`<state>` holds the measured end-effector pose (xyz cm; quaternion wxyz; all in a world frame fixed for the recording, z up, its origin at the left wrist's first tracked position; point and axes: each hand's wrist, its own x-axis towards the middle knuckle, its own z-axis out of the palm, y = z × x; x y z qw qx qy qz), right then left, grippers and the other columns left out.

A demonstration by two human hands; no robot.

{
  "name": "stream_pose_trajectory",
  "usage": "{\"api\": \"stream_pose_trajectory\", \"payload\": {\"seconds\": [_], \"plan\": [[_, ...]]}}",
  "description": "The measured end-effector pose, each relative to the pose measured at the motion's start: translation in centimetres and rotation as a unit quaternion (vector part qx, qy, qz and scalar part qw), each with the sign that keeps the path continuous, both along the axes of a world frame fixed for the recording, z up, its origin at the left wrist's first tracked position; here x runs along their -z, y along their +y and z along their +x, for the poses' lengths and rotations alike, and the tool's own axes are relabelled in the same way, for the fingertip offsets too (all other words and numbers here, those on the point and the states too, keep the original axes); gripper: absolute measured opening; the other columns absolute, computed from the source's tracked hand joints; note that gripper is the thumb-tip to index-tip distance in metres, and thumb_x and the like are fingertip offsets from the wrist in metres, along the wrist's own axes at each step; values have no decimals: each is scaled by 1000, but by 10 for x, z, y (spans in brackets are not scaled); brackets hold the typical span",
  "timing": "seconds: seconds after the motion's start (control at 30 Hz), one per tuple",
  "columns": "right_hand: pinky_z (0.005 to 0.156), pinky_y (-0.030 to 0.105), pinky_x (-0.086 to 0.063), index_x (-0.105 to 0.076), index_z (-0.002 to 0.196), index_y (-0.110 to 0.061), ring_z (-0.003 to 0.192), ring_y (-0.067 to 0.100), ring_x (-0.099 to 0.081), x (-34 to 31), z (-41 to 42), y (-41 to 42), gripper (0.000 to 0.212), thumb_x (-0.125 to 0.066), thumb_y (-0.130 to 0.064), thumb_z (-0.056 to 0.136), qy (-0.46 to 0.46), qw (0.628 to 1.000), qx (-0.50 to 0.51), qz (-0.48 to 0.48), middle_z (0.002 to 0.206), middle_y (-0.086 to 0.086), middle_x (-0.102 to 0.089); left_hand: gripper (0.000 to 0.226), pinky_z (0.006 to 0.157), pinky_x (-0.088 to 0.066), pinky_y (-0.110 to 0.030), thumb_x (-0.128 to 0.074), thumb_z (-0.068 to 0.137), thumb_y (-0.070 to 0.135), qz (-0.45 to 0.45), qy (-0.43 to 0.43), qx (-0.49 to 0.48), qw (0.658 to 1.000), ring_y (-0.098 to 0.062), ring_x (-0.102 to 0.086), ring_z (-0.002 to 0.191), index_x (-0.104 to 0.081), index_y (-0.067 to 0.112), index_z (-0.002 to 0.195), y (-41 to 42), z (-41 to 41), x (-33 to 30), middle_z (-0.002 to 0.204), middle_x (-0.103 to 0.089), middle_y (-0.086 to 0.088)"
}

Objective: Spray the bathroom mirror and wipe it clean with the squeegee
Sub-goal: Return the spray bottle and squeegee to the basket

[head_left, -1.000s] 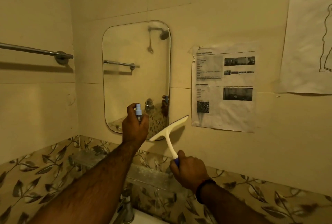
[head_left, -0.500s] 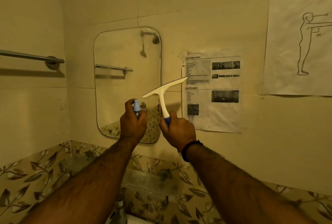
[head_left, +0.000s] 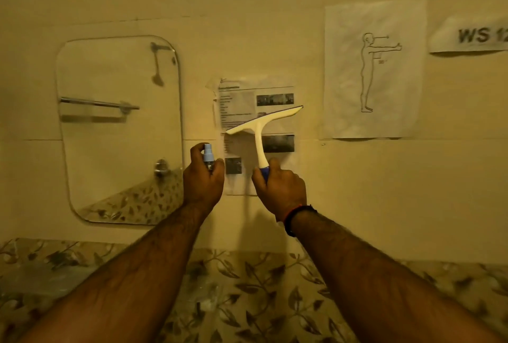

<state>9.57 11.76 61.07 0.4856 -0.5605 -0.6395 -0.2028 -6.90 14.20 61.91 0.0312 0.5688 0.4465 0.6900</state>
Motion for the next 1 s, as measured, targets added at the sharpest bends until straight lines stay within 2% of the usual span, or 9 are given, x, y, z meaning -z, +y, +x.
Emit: {"api": "stream_pose_trajectory", "payload": {"seconds": [0.1,0.2,0.4,0.6,0.67,0.8,1.0], "plan": [[42,19,-21,-42,90,-23,41,8,-36,-2,39,-13,33,-35,-55,89,13,999,34,12,52,-12,-35,37,63,-60,-47,-57,93,31,1,5,50,999,-28,-65,71,-39,33,126,0,34,-1,90,-65,-6],[45,24,-28,-44,91,-21,44,15,-40,-1,78,-26,35,-36,-55,88,25,998,56,26,55,-9,-41,38,64,-60,-48,-56,92,34,0,9,86,996,-30,-65,73,-38,37,126,-5,69,-2,94,-66,-12],[48,29,-39,-47,103,-16,49,22,-50,8,145,-54,57,-20,-62,82,41,993,109,28,58,-2,-49,39,66,-59,-51,-56,94,30,0,28,139,990,-31,-65,71,-41,26,129,-17,132,2,89,-66,-12],[43,22,-24,-47,104,-15,44,13,-41,19,180,-74,54,-22,-60,86,31,988,146,21,54,-9,-40,40,65,-60,-47,-57,94,29,-7,30,182,983,-28,-65,71,-41,26,130,-29,173,16,90,-66,-13],[44,23,-24,-46,102,-16,44,16,-41,26,185,-78,54,-20,-61,85,25,988,152,15,54,-8,-41,41,63,-59,-44,-57,95,29,-10,34,192,981,-27,-64,69,-39,26,132,-32,183,24,88,-65,-12],[47,26,-28,-46,100,-16,46,22,-43,57,189,-83,52,-21,-59,86,17,987,159,-1,57,-3,-46,42,61,-56,-36,-57,95,31,-23,47,196,979,-26,-64,69,-40,25,133,-40,195,52,88,-65,-12],[50,31,-35,-48,102,-15,53,31,-55,144,189,-96,51,-26,-58,86,13,988,137,-66,62,6,-59,45,68,-58,-41,-59,95,32,-86,67,200,974,-25,-63,77,-39,26,134,-58,201,124,94,-61,-5]]}}
